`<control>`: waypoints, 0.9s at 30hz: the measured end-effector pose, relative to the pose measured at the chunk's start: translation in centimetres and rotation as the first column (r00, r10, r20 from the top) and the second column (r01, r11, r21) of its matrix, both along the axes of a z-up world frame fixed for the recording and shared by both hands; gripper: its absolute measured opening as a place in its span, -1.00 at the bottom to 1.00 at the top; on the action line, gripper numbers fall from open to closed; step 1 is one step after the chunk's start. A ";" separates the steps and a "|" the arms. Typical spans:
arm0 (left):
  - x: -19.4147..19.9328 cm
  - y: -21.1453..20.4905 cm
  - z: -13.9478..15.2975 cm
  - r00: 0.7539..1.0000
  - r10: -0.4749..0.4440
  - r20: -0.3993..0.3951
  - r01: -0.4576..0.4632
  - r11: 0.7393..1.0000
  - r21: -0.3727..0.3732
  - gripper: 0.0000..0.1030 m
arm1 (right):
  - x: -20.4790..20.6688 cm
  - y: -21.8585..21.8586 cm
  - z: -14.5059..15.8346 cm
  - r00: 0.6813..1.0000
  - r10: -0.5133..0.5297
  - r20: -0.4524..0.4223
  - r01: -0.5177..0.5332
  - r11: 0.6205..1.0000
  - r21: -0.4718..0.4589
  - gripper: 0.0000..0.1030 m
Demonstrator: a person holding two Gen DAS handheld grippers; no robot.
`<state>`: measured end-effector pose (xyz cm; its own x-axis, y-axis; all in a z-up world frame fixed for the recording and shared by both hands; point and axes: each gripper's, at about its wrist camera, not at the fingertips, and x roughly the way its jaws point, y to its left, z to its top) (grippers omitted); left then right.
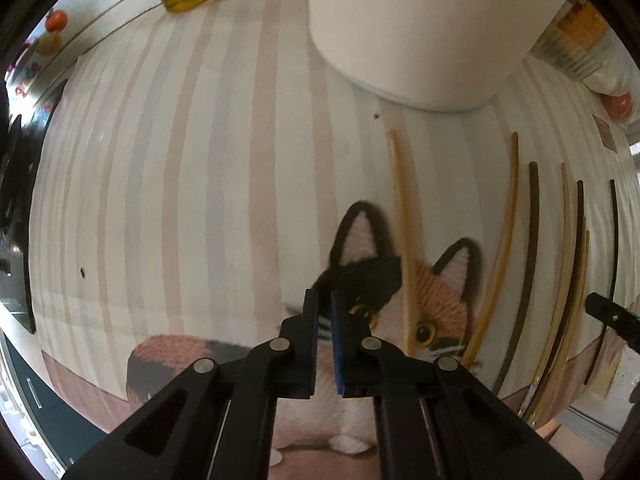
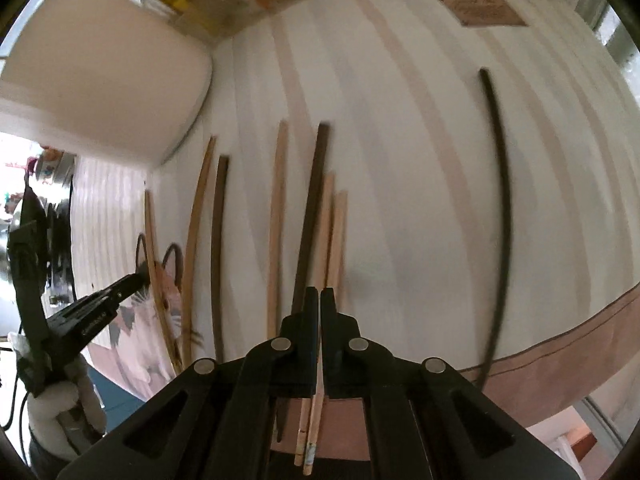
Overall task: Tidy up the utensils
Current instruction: 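Grasp a light wooden chopstick with left tool while right tool grasps another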
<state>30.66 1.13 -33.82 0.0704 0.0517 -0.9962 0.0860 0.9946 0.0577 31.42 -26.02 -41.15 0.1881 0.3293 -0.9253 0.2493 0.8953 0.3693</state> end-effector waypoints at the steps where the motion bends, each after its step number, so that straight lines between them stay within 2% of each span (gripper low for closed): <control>1: 0.0 0.3 0.2 1.000 0.002 -0.002 -0.002 1.000 -0.004 -0.93 | 0.1 0.1 -0.2 1.000 0.003 -0.003 -0.003 1.000 -0.005 -0.97; 7: -0.5 2.2 1.8 0.999 0.042 0.001 -0.042 0.996 -0.077 -0.86 | 0.0 0.6 -0.3 0.999 0.043 -0.008 -0.044 0.996 -0.075 -1.00; 8: -0.3 2.3 1.9 0.999 0.038 -0.003 -0.038 0.996 -0.078 -0.84 | -0.2 -0.3 -0.5 0.998 0.062 -0.014 -0.063 0.995 -0.074 -0.94; 9: -0.3 2.3 1.8 0.999 0.033 -0.004 -0.034 0.997 -0.074 -0.79 | 0.0 0.1 -0.7 0.996 0.088 -0.025 -0.089 0.992 -0.086 -0.88; 12: 0.1 2.0 1.9 0.999 0.036 -0.005 -0.036 0.996 -0.087 -0.51 | 0.4 1.9 -0.7 0.993 0.115 -0.034 -0.119 0.985 -0.126 -0.87; 13: -0.2 1.7 1.6 0.999 0.036 -0.003 -0.036 0.995 -0.093 -0.47 | 0.5 2.0 -0.6 0.992 0.119 -0.035 -0.123 0.984 -0.128 -0.88; 15: -0.1 1.0 1.5 1.000 0.025 -0.005 -0.025 0.995 -0.095 -0.47 | 0.5 1.9 -0.6 0.992 0.123 -0.035 -0.127 0.984 -0.125 -0.89; 18: -0.5 -1.0 1.4 1.000 0.011 -0.010 -0.012 0.995 -0.102 -0.47 | 0.6 0.8 -0.4 0.991 0.125 -0.045 -0.131 0.974 -0.185 -0.90; 21: 0.9 -2.4 0.6 1.000 0.006 -0.023 -0.008 0.995 -0.097 -0.47 | 1.1 -0.5 -0.6 0.991 0.121 -0.065 -0.128 0.983 -0.130 -0.90; 25: 2.6 -4.3 -0.3 0.999 -0.023 -0.033 0.020 0.997 -0.080 -0.48 | 2.1 -1.2 -0.6 0.988 0.138 -0.069 -0.146 0.980 -0.134 -0.89; 27: 3.7 -5.2 -0.7 0.999 -0.044 -0.027 0.043 0.998 -0.050 -0.57 | 3.0 -1.1 -0.4 0.987 0.148 -0.063 -0.156 0.977 -0.148 -0.89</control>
<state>34.36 -4.11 -34.56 0.0439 0.0002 -0.9990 0.1303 0.9915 0.0059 34.40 -27.15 -41.54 0.0974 0.2056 -0.9738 0.1209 0.9687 0.2166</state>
